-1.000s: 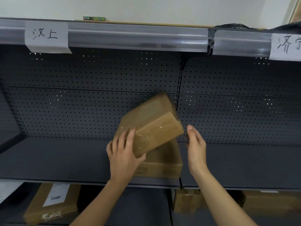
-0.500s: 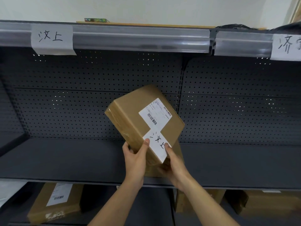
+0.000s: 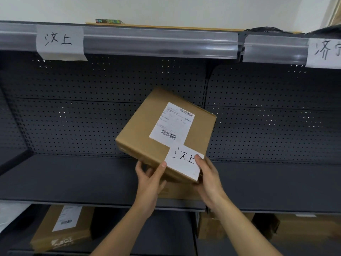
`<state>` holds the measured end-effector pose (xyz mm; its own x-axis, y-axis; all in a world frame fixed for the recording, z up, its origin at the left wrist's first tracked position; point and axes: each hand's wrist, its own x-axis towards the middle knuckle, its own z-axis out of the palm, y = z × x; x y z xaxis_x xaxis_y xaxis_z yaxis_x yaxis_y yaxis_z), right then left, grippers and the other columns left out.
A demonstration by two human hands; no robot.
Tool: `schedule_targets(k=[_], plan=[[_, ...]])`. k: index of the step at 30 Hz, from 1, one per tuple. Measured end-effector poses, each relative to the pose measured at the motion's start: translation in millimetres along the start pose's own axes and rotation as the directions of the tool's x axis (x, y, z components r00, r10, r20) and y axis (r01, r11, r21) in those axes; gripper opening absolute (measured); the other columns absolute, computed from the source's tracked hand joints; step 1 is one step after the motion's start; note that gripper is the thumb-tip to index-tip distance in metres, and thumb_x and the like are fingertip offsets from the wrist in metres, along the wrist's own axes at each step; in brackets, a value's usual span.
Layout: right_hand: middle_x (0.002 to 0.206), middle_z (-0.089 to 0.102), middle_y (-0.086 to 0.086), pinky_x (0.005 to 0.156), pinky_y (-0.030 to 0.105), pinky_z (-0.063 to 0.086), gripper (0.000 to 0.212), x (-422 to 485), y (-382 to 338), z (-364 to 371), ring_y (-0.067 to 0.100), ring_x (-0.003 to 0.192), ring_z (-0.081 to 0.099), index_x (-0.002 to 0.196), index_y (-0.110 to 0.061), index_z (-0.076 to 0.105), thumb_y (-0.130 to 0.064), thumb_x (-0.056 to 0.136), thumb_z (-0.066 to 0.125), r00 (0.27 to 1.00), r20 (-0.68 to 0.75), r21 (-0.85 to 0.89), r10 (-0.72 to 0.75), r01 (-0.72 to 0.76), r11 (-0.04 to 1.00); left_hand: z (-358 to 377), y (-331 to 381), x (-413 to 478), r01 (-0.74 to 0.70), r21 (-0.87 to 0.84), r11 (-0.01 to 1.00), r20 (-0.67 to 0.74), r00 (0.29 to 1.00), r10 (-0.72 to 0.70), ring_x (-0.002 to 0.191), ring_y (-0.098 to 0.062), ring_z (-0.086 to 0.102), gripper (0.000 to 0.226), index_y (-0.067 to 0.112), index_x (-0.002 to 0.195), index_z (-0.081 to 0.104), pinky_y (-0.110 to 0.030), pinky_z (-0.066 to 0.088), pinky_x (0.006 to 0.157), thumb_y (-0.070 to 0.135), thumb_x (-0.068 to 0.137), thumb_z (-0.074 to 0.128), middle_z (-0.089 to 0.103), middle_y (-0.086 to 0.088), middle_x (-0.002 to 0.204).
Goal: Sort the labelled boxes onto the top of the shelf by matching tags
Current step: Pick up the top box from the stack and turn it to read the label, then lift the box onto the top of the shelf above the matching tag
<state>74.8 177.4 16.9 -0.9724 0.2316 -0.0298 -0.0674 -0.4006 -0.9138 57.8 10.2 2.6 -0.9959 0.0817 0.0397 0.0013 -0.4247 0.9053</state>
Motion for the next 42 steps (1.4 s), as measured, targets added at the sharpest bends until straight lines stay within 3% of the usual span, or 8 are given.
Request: schedule_targets(k=[5, 7, 12, 16, 21, 31, 35, 42], plan=[[0.133, 0.071, 0.0, 0.115, 0.054, 0.04, 0.073, 4, -18, -15, 0.022, 0.127, 0.063, 0.149, -0.022, 0.048, -0.044, 0.085, 0.075, 0.996, 0.004, -0.093, -0.087, 0.087, 0.992, -34, 14, 7, -0.143, 0.054, 0.988, -0.216, 0.964, 0.151, 0.139, -0.02, 0.04, 0.088, 0.042, 0.154, -0.002, -0.043, 0.035, 0.112, 0.03, 0.095, 0.062, 0.033, -0.001, 0.158], [0.14, 0.066, -0.001, 0.117, 0.056, 0.036, 0.095, 3, -21, -18, 0.021, 0.131, 0.059, 0.153, -0.022, 0.043, -0.052, 0.071, 0.082, 0.995, 0.012, -0.113, -0.099, 0.1, 0.989, -40, 18, 6, -0.199, 0.171, 0.965, -0.211, 0.949, 0.233, 0.14, -0.013, 0.036, 0.079, 0.033, 0.157, 0.008, -0.036, 0.033, 0.113, 0.03, 0.097, 0.058, 0.03, 0.002, 0.159], [0.14, 0.066, -0.001, 0.117, 0.05, 0.038, 0.07, -2, -22, -14, 0.019, 0.13, 0.06, 0.156, -0.023, 0.039, -0.039, 0.094, 0.067, 0.994, 0.014, -0.11, -0.106, 0.107, 0.988, -47, 21, 7, -0.269, 0.3, 0.915, -0.148, 0.935, 0.323, 0.092, 0.021, 0.058, 0.044, 0.012, 0.142, 0.046, 0.002, 0.043, 0.075, 0.016, 0.099, 0.055, 0.06, 0.007, 0.122], [0.15, 0.055, -0.014, 0.121, 0.048, 0.031, 0.106, -2, -17, -15, 0.012, 0.139, 0.049, 0.156, -0.039, 0.032, -0.083, 0.066, 0.066, 0.989, -0.004, -0.252, -0.149, 0.143, 0.957, -50, 16, 4, -0.277, 0.322, 0.905, -0.142, 0.931, 0.336, 0.089, 0.017, 0.061, 0.042, 0.011, 0.138, 0.05, -0.002, 0.046, 0.075, 0.015, 0.097, 0.059, 0.063, 0.002, 0.12], [0.158, 0.039, -0.017, 0.123, 0.043, 0.022, 0.073, -4, -15, -13, 0.014, 0.149, 0.033, 0.16, -0.042, 0.016, -0.065, 0.096, 0.042, 0.988, -0.019, -0.369, -0.153, 0.135, 0.919, -51, 11, 0, -0.292, 0.362, 0.885, -0.137, 0.923, 0.36, 0.094, 0.015, 0.061, 0.04, 0.017, 0.134, 0.049, -0.005, 0.049, 0.077, 0.017, 0.096, 0.06, 0.062, 0.008, 0.119], [0.148, 0.054, -0.013, 0.117, 0.039, 0.033, 0.062, -7, -9, -11, 0.014, 0.137, 0.048, 0.159, -0.037, 0.028, -0.048, 0.102, 0.048, 0.982, -0.023, -0.418, -0.187, 0.16, 0.894, -59, 22, -8, -0.319, 0.453, 0.833, -0.113, 0.906, 0.409, 0.096, -0.002, 0.059, 0.033, 0.014, 0.117, 0.044, -0.013, 0.049, 0.071, 0.009, 0.092, 0.065, 0.059, 0.003, 0.109], [0.15, 0.05, -0.016, 0.117, 0.036, 0.031, 0.062, -20, -14, -5, 0.011, 0.139, 0.046, 0.16, -0.036, 0.023, -0.046, 0.103, 0.047, 0.975, 0.002, -0.4, -0.223, 0.205, 0.893, -64, 27, -15, -0.362, 0.441, 0.821, -0.085, 0.894, 0.44, 0.092, 0.012, 0.059, 0.045, 0.016, 0.125, 0.043, -0.007, 0.048, 0.073, 0.011, 0.089, 0.069, 0.056, 0.005, 0.118], [0.145, 0.033, -0.045, 0.116, 0.012, 0.021, 0.065, -55, -21, 3, -0.036, 0.123, 0.027, 0.158, -0.039, 0.02, -0.063, 0.099, 0.03, 0.924, 0.06, -0.421, -0.378, 0.367, 0.83, -73, 41, -40, -0.492, 0.424, 0.76, 0.003, 0.84, 0.542, 0.116, 0.006, 0.057, 0.08, 0.025, 0.146, 0.039, -0.009, 0.049, 0.086, 0.042, 0.074, 0.067, 0.058, 0.031, 0.128]])
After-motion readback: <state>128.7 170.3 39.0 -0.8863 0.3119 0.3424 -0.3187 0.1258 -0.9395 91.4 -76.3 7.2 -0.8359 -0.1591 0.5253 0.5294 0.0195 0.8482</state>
